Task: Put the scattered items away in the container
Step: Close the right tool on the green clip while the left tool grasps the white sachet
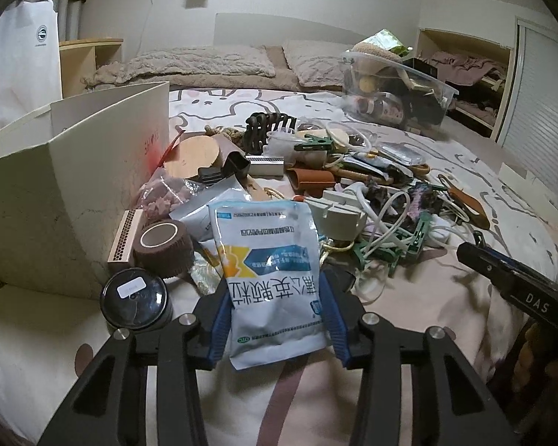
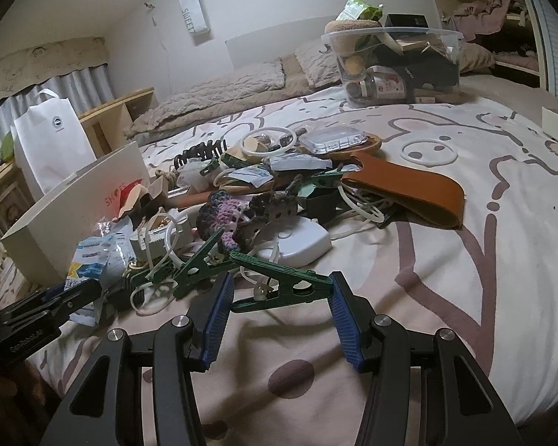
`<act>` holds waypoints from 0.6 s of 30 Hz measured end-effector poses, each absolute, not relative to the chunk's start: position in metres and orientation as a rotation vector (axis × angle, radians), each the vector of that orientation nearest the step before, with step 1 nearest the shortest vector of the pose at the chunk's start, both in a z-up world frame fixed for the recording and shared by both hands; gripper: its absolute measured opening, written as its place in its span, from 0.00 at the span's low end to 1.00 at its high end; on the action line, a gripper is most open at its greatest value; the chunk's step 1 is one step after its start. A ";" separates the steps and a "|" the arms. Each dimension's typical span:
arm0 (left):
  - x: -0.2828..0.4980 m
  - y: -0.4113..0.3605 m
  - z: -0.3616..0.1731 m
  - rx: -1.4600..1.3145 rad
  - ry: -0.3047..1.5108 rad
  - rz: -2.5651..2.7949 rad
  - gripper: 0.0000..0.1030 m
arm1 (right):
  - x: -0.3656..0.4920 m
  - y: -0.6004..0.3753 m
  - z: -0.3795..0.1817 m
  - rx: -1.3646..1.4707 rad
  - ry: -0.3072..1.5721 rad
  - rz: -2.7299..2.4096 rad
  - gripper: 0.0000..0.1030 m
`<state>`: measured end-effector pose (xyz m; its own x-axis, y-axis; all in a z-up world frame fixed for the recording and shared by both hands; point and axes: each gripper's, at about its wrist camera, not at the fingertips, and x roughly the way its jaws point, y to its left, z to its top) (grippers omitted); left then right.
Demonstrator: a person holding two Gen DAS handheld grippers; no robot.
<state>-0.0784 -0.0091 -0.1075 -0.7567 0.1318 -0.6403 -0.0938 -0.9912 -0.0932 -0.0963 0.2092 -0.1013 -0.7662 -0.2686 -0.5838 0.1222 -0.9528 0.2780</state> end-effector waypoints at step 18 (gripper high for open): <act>-0.076 -0.010 -0.096 -0.989 -0.095 2.837 0.17 | -0.090 0.212 -0.093 0.911 -0.354 -2.760 0.51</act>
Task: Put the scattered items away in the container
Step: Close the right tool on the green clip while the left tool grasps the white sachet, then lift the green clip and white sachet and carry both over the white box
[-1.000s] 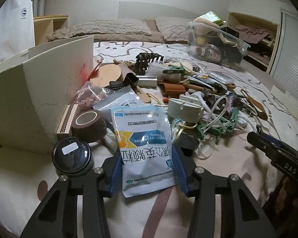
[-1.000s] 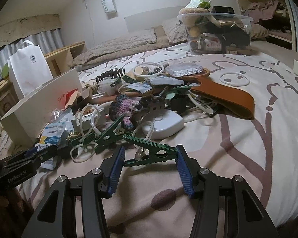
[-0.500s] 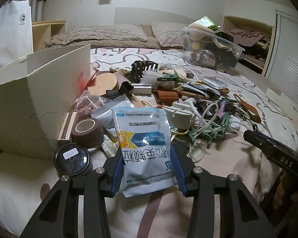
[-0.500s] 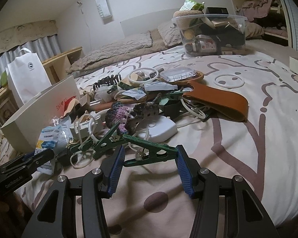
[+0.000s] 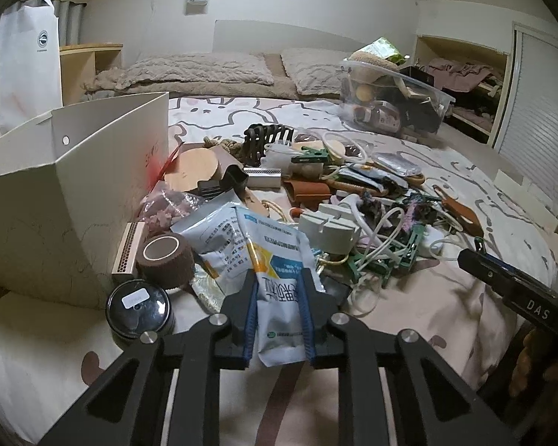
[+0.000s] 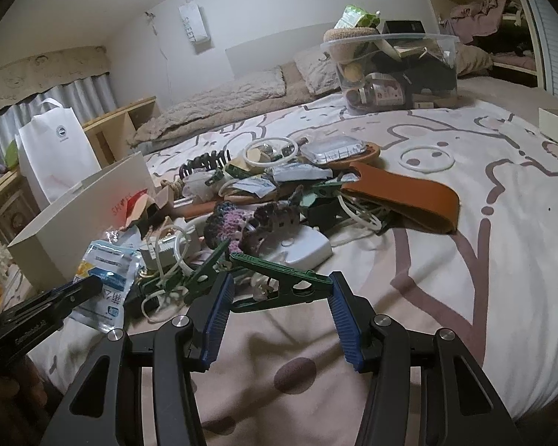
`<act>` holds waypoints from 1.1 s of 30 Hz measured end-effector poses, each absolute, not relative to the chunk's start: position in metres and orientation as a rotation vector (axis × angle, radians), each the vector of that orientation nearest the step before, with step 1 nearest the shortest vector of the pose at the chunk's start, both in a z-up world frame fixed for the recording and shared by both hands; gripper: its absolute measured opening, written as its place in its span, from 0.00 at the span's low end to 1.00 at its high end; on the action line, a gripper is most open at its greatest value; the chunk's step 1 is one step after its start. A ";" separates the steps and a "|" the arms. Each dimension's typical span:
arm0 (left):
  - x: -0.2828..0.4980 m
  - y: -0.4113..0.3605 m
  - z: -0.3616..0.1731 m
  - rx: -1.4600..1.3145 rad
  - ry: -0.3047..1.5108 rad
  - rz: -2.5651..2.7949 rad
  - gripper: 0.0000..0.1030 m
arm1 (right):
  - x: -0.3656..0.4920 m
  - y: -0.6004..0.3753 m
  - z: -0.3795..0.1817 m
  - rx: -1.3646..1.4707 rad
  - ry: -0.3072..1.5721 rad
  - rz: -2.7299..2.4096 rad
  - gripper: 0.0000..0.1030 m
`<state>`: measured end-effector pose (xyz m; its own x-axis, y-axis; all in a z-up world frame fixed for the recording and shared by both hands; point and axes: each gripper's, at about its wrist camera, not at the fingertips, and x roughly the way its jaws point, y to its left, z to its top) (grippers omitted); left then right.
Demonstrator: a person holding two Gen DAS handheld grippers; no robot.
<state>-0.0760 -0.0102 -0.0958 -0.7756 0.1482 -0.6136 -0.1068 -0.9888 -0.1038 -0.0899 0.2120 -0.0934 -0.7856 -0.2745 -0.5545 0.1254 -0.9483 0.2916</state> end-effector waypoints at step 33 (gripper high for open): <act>-0.077 -0.015 -0.044 -0.795 -0.110 2.869 0.11 | -0.095 0.223 -0.044 0.734 -0.337 -2.826 0.51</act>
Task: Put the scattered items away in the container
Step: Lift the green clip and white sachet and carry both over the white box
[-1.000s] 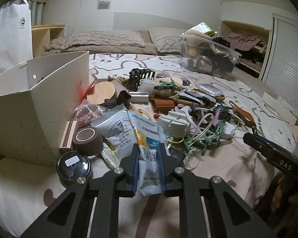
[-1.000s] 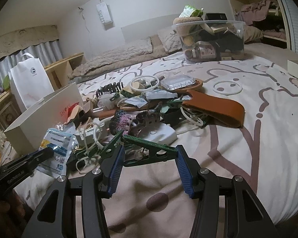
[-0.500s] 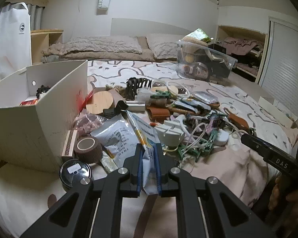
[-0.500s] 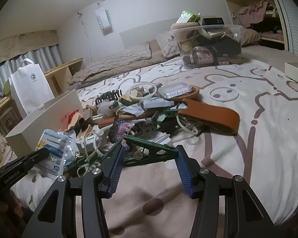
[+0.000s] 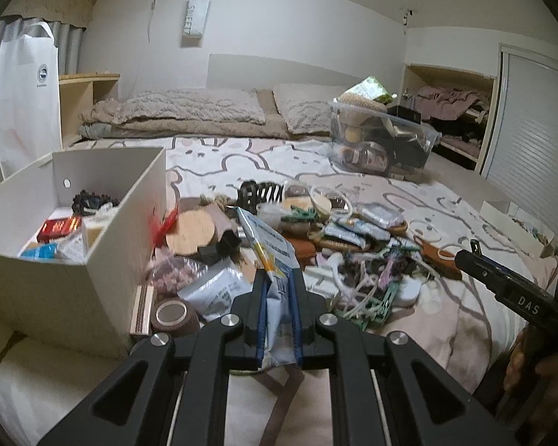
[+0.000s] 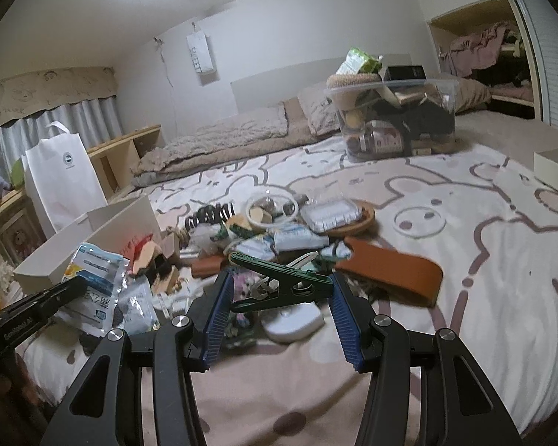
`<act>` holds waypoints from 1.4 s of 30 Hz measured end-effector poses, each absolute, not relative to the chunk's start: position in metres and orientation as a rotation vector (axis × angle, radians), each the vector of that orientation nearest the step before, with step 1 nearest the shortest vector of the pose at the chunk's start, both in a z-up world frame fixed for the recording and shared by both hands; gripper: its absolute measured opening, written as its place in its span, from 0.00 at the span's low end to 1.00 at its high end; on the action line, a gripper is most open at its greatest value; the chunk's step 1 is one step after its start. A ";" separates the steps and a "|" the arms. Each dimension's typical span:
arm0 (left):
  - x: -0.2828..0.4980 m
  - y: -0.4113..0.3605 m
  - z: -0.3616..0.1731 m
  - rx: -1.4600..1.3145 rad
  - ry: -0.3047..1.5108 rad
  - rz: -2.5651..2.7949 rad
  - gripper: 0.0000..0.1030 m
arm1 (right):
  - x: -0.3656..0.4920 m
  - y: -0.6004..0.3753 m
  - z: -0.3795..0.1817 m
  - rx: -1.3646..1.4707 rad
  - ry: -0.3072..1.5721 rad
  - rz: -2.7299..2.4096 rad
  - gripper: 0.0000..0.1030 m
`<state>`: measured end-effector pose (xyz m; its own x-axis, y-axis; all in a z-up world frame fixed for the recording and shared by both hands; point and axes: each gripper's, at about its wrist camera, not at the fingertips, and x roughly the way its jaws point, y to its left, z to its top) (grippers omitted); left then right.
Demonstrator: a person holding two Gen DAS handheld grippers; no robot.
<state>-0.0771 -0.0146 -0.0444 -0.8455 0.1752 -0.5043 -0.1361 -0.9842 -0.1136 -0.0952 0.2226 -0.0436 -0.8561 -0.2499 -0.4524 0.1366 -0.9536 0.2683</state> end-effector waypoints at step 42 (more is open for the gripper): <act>-0.127 -0.030 0.079 -0.377 -0.177 2.941 0.11 | -0.151 0.200 0.077 0.365 -0.274 -2.860 0.51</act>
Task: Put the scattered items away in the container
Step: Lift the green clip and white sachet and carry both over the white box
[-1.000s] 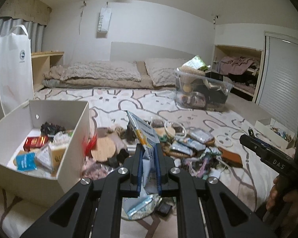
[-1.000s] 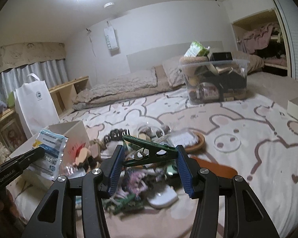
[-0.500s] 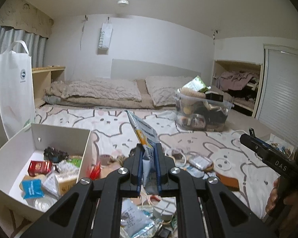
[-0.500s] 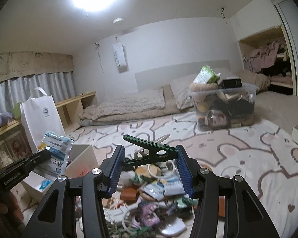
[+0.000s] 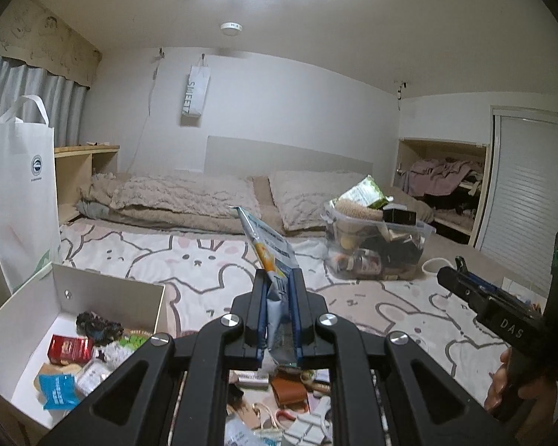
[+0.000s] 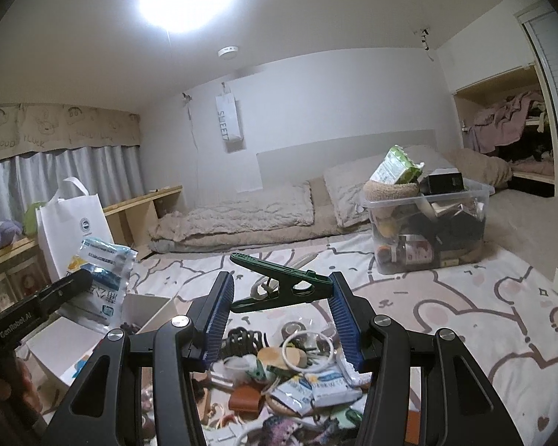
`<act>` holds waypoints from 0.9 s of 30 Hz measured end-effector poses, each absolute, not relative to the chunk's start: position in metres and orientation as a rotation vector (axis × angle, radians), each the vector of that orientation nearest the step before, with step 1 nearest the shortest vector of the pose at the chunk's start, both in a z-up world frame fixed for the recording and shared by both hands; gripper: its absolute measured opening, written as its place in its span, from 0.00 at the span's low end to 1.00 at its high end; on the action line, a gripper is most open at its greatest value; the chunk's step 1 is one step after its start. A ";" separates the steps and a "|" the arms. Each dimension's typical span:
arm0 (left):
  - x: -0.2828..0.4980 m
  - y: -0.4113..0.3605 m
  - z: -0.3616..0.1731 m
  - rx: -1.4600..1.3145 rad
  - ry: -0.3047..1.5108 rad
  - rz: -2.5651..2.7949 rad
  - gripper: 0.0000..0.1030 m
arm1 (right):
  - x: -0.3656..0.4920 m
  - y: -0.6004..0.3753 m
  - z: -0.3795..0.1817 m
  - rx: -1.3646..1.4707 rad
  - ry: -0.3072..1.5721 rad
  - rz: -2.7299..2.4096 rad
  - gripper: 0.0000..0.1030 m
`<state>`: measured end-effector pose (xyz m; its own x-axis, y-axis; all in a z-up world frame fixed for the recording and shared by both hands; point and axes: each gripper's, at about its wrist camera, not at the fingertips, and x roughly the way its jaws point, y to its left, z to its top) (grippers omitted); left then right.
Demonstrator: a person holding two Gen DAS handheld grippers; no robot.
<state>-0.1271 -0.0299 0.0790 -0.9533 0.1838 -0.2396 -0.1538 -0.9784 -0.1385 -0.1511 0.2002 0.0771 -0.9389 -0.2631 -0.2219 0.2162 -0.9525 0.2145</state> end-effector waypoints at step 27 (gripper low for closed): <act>-0.140 -0.103 0.091 -0.280 -0.213 3.099 0.11 | -0.201 0.118 0.089 0.374 -0.252 -2.736 0.51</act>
